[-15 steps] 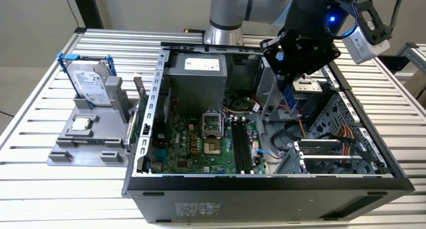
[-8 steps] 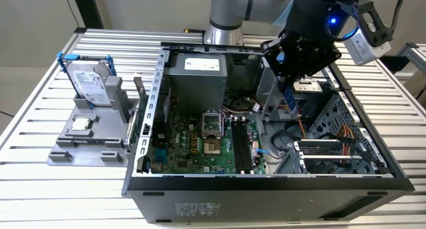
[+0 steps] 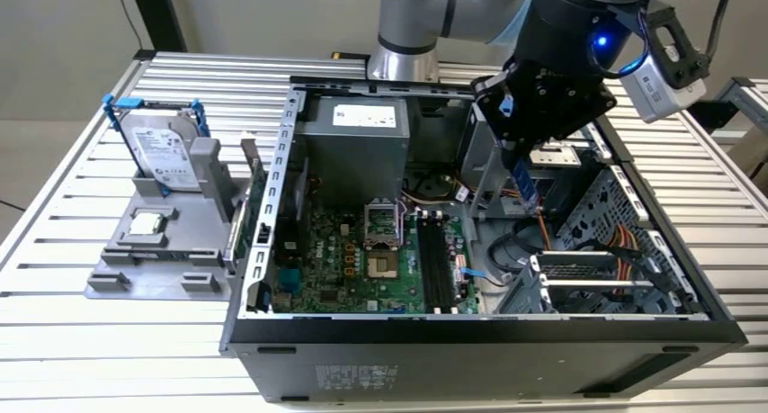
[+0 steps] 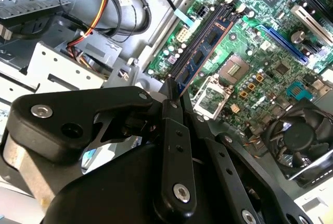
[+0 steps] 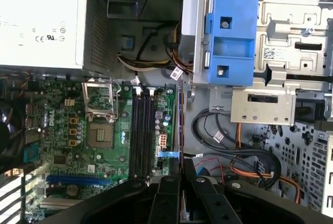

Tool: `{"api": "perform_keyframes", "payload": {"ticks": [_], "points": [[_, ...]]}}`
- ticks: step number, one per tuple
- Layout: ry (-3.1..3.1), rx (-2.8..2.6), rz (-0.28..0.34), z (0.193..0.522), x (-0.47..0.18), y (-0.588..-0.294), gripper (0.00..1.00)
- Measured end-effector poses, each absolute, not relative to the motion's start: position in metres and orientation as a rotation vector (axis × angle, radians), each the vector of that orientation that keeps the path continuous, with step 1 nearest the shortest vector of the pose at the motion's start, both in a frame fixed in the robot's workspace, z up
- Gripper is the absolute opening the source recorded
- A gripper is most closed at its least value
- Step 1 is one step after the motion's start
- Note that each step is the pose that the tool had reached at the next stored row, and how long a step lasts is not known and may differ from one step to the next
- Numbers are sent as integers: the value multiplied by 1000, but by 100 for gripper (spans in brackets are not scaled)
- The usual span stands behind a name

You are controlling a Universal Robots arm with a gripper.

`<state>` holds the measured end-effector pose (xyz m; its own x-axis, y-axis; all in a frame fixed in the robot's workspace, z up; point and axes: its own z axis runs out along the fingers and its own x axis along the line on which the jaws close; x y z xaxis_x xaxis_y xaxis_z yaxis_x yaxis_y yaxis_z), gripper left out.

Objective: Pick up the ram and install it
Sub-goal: 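Insert the ram into the slot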

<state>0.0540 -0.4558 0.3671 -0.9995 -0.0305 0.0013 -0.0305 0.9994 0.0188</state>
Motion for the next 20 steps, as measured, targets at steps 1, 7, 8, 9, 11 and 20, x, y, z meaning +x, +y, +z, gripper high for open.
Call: {"api": "perform_keyframes", "payload": {"ticks": [1,7,8,9,11,20], "points": [[-3140,46,-30,367,54,-456,0],[-3144,29,-29,363,54,-456,0],[-3146,28,-29,362,53,-456,0],[-3147,26,-29,362,53,-456,0],[-3148,25,-29,361,53,-456,0],[-3151,17,-28,359,51,-456,0]]}}
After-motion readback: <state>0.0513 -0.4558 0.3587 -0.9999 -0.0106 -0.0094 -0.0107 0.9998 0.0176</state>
